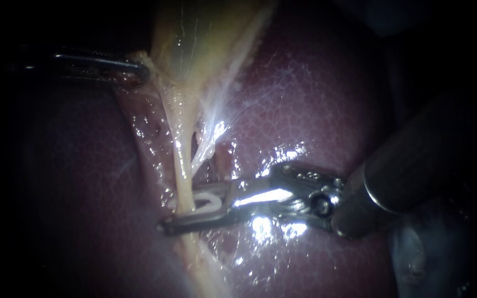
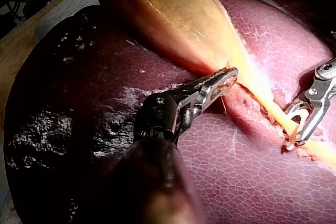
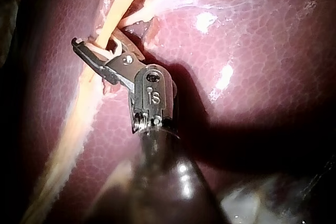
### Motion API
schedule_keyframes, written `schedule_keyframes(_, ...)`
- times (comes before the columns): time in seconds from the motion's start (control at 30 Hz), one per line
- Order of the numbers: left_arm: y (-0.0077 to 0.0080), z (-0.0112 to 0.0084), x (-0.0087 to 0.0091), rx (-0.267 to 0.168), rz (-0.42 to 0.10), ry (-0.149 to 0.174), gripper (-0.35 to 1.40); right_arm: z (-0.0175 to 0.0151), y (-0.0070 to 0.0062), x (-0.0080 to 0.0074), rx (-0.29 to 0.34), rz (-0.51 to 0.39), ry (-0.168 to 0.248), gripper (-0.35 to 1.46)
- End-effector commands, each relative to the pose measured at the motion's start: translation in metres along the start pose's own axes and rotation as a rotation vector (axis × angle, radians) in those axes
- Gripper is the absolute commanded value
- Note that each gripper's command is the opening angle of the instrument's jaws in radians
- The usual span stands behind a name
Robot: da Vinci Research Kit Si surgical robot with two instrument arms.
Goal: Clipping second clip left tube
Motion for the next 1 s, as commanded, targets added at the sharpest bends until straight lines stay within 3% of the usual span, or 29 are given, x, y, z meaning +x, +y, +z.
schedule_keyframes(0.03,0.0,0.0,0.0,0.0,0.0,0.0,-0.35,0.0,0.0,0.0,0.0,0.0,0.0,0.34)
schedule_keyframes(0.43,0.0,-0.0002,0.0001,0.001,0.001,0.0,-0.35,-0.0005,0.0004,-0.0002,0.001,0.005,-0.001,0.5)
schedule_keyframes(0.7,-0.0001,-0.0004,0.0001,0.002,0.001,0.0,-0.35,-0.0043,0.0008,-0.0012,0.011,-0.035,-0.003,0.5)
schedule_keyframes(1.0,-0.0001,-0.0004,0.0001,0.002,0.001,0.0,-0.35,-0.0079,-0.0003,-0.0016,0.02,-0.034,-0.023,0.5)
